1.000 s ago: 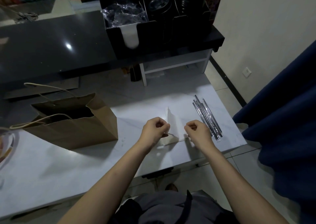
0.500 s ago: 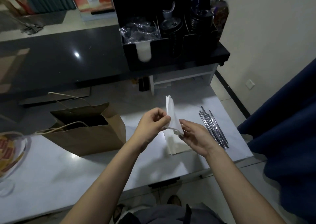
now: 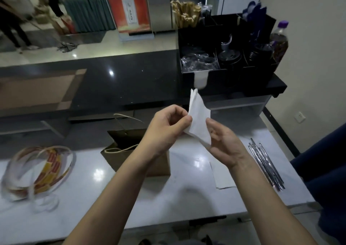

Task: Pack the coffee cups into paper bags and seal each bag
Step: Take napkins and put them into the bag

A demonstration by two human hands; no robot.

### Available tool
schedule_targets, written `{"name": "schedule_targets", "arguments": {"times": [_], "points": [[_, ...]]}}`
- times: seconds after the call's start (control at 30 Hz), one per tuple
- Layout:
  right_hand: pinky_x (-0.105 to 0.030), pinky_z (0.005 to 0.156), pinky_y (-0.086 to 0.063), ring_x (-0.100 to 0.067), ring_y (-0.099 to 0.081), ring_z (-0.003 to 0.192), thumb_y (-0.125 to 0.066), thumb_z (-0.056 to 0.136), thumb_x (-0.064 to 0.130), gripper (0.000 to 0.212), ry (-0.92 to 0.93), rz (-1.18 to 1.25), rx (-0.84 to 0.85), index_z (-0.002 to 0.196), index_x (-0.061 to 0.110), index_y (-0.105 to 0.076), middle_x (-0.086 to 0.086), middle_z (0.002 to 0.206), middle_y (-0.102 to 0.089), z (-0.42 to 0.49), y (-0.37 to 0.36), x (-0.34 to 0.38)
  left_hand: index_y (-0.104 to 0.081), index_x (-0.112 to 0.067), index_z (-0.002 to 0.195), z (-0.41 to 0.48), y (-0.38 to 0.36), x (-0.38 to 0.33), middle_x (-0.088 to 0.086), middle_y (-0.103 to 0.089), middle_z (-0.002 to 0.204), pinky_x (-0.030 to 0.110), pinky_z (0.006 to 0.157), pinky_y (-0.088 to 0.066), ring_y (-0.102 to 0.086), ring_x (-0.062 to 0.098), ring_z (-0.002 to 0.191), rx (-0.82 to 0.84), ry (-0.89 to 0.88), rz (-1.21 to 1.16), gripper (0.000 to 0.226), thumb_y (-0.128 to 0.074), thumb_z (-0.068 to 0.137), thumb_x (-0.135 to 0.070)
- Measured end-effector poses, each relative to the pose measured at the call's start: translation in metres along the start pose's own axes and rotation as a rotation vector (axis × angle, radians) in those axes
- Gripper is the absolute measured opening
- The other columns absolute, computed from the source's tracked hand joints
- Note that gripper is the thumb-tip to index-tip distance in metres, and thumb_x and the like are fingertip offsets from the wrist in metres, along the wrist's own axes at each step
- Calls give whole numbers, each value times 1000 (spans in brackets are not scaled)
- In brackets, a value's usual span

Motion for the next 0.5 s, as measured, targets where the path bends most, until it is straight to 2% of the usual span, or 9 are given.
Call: {"name": "schedule_targets", "arguments": {"times": [0.13, 0.2, 0.3, 0.4, 0.5], "points": [[-41, 89, -62, -31, -70, 118, -57, 105, 24, 36, 98, -102, -12, 138, 9, -61, -14, 130, -71, 4, -36, 3, -69, -16, 98, -3, 36, -11, -3, -71, 90, 23, 71, -56, -69, 7, 83, -59, -16, 65, 7, -69, 99, -23], [-42, 90, -62, -31, -70, 120, -58, 104, 21, 34, 134, -130, -9, 136, 10, -62, -13, 129, -72, 9, -56, 0, -70, -14, 99, -4, 59, -11, -3, -72, 90, 20, 67, -55, -69, 6, 82, -105, -17, 77, 8, -69, 99, -22], [-36, 83, -63, -28, -70, 120, -59, 103, 16, 31, 181, -160, -30, 134, 9, -64, -10, 129, -73, 22, -78, -7, -72, -15, 99, -4, 93, -5, -1, -74, 95, 29, 73, -62, -74, 14, 90, -141, 4, 111, 8, -70, 98, -23], [-42, 94, -61, -26, -71, 118, -63, 101, 15, 31, 233, -239, -59, 132, 9, -65, -8, 128, -73, 33, -95, -18, -74, -18, 97, -7, 120, 4, 0, -75, 96, 42, 82, -65, -75, 19, 92, -148, 26, 134, 7, -72, 96, -25], [-39, 93, -60, -26, -71, 117, -66, 99, 11, 31, 283, -317, -85, 130, 8, -67, -10, 125, -74, 43, -107, -30, -75, -18, 96, -11, 143, 14, 0, -75, 94, 42, 83, -65, -75, 18, 91, -157, 27, 149, 7, -73, 96, -24]]}}
Point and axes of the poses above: each hand's wrist, its own z-axis towards the middle knuckle, its own y-axis out of the back of the hand, x = y × z, the point moved 1 cm from there along z, towards the middle knuckle
